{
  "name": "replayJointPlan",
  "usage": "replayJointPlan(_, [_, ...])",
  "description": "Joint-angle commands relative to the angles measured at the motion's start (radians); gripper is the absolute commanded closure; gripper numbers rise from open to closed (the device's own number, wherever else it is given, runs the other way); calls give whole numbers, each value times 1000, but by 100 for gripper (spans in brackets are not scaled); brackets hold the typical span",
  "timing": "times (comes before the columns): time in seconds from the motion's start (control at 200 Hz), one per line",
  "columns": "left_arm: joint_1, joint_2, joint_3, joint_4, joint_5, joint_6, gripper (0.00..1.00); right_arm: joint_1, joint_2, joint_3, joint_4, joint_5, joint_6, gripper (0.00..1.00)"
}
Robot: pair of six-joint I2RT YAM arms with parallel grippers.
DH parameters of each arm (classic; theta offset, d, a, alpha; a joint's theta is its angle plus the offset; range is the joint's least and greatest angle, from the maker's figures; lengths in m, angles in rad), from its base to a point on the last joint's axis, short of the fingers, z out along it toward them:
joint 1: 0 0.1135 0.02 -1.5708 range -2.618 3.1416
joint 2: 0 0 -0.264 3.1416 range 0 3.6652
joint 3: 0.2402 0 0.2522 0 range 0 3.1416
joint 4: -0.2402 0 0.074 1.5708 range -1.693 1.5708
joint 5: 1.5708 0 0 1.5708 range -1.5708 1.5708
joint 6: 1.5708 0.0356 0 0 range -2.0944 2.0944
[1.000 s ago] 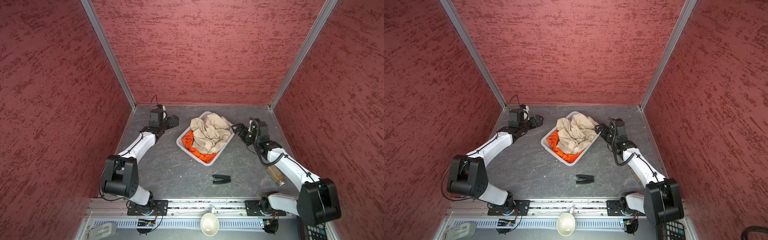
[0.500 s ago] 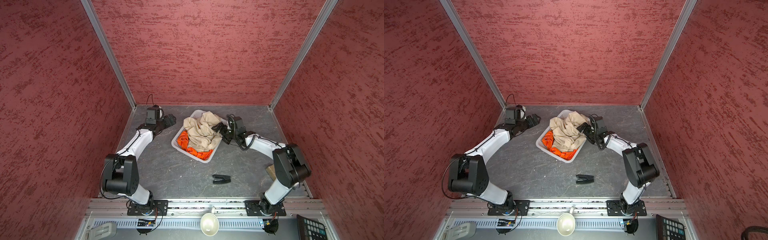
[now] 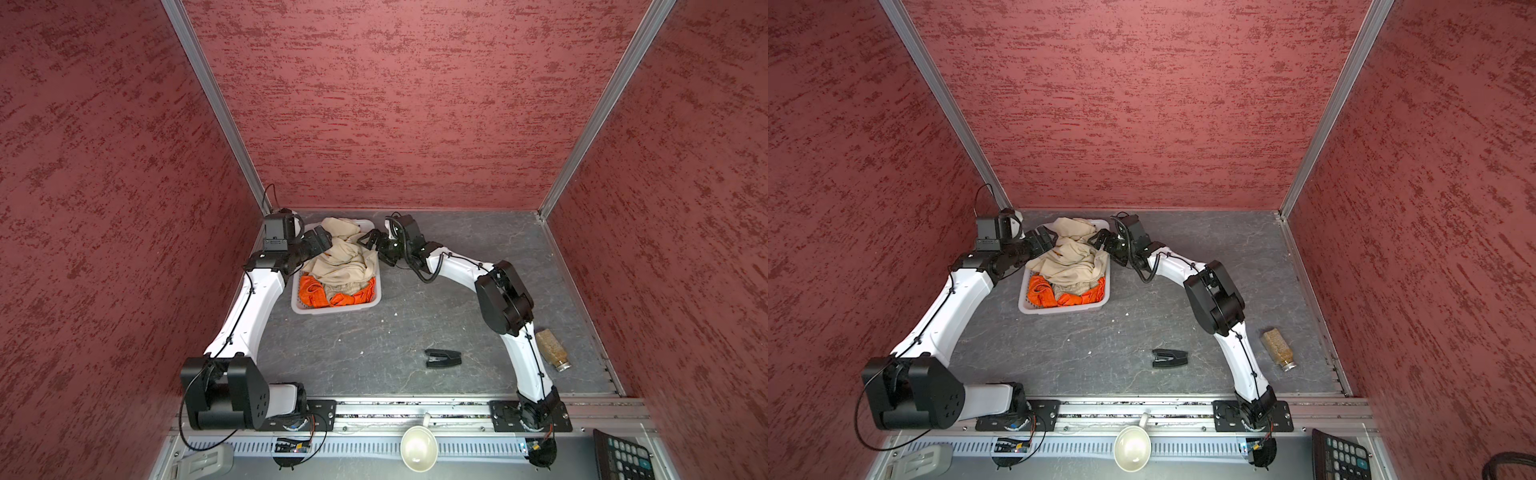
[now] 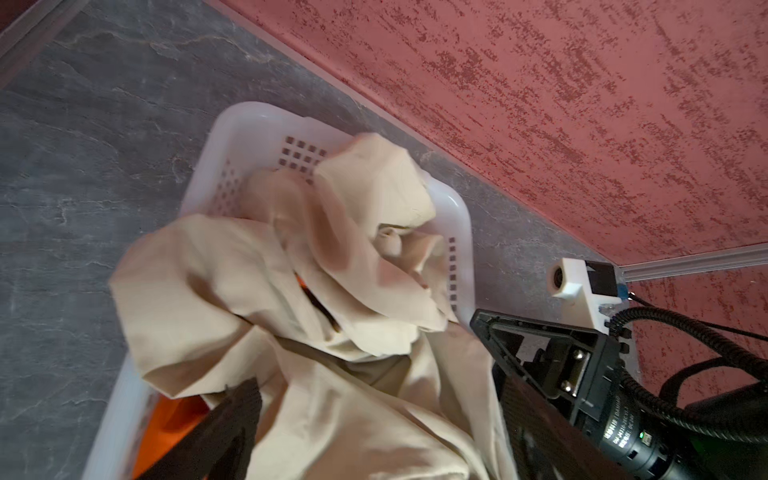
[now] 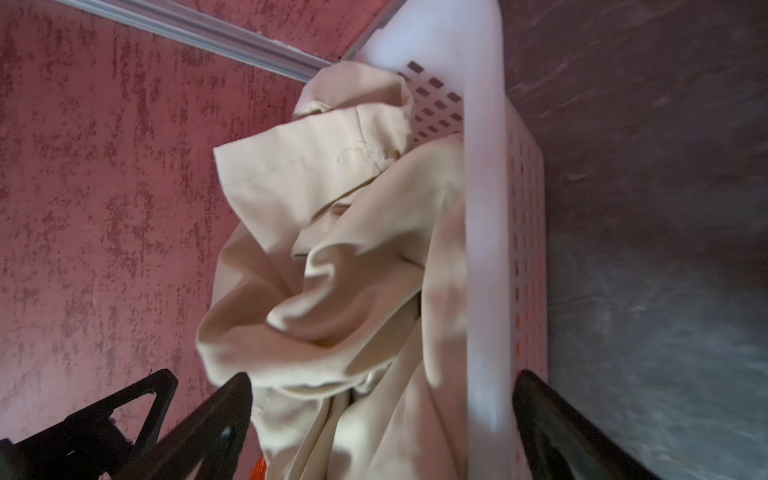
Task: Fold and stack the shorts
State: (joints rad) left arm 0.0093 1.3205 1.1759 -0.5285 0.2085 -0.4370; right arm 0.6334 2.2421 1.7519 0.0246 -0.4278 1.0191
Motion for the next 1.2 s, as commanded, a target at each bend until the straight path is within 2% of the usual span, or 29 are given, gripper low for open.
replayJointPlan(0.0, [-38,-11,41,-115,9,-17,10,-44,-111,-41,-15,26,-21,1])
replayJointPlan(0.18, [-168,79,69,-210,-50,-67,10,-102,-276,-259,-32,13,-61,1])
replayJointPlan(0.301, [-168,171,66,-249,-65,-106,10,-107,-333,-338,-98,-30,-119,1])
replayJointPlan(0.461, [-111,287,63,-265,-65,-61,11,-122,-421,-461,-91,-13,-113,1])
replayJointPlan(0.646, [-8,436,151,-328,-86,53,11,-151,-494,-548,-85,21,-102,1])
replayJointPlan(0.932, [120,641,401,-371,-122,212,11,-171,-556,-608,-111,79,-103,1])
replayJointPlan(1.197, [171,783,667,-454,-139,300,13,-173,-584,-614,-157,114,-123,1])
